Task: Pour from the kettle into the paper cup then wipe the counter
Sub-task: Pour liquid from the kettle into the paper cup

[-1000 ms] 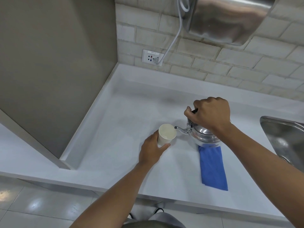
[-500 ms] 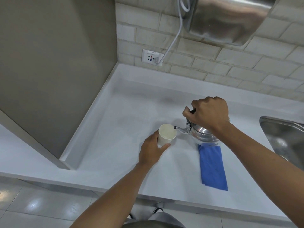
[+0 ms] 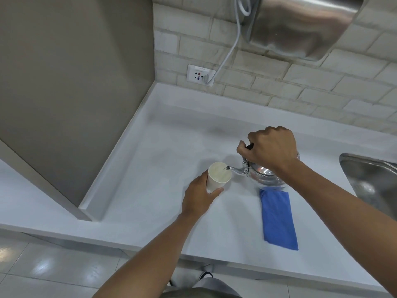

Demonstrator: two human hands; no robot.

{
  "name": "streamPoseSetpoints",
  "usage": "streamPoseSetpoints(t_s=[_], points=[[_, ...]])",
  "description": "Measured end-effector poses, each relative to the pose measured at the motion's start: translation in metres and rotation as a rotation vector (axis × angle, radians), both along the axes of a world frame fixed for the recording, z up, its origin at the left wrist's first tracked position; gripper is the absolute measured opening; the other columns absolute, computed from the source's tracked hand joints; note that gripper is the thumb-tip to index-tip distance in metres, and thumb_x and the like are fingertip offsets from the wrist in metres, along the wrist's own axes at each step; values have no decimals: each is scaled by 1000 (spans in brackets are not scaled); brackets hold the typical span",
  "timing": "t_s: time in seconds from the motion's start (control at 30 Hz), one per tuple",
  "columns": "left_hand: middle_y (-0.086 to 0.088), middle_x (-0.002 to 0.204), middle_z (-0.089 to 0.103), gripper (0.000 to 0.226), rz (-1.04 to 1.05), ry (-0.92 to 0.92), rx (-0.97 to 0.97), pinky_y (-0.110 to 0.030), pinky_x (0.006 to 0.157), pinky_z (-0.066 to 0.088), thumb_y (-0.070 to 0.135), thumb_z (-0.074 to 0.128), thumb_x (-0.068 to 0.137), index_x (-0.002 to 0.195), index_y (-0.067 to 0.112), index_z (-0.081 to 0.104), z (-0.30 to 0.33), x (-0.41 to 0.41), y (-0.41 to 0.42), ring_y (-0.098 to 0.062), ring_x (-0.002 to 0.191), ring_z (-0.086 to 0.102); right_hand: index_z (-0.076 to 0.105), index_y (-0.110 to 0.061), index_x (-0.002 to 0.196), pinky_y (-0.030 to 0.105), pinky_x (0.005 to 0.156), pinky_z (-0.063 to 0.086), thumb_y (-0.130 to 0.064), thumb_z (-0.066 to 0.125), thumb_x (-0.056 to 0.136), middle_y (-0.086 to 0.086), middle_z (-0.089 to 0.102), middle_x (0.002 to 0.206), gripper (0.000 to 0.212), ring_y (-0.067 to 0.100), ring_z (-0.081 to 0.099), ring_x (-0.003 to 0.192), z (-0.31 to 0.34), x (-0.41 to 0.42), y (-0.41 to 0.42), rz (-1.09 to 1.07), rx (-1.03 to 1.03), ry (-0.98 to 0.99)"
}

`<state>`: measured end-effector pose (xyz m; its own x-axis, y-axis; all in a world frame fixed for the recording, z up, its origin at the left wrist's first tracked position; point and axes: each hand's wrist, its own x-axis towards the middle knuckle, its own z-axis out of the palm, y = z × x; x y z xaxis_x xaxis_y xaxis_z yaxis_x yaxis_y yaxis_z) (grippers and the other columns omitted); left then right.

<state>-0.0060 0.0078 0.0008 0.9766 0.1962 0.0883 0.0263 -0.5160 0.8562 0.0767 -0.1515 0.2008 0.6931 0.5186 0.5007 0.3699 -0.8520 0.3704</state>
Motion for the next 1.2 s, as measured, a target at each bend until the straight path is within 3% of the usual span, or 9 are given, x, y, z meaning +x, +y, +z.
streamPoseSetpoints(t_s=[0.37, 0.77, 1.2], points=[[13, 117, 68, 66, -5, 14, -4, -32, 85, 53, 57, 77, 77, 134, 34, 52, -2, 1, 0, -12, 104, 61, 32, -15, 46, 23, 52, 24, -36, 52, 76, 1, 25, 39, 41, 26, 25, 37, 2, 1, 1, 10, -2, 5], [16, 119, 67, 66, -2, 11, 3, -24, 82, 47, 58, 76, 76, 134, 38, 51, -2, 1, 0, -8, 105, 61, 32, -15, 46, 24, 51, 22, -36, 52, 76, 0, 23, 39, 42, 25, 23, 38, 3, 1, 1, 8, -11, 1], [19, 123, 67, 75, -13, -11, -20, -29, 88, 53, 63, 76, 71, 137, 43, 47, -2, 0, 1, -6, 108, 61, 32, -15, 46, 23, 52, 20, -37, 47, 77, -1, 21, 39, 41, 23, 22, 38, 4, 1, 1, 16, -16, -29]])
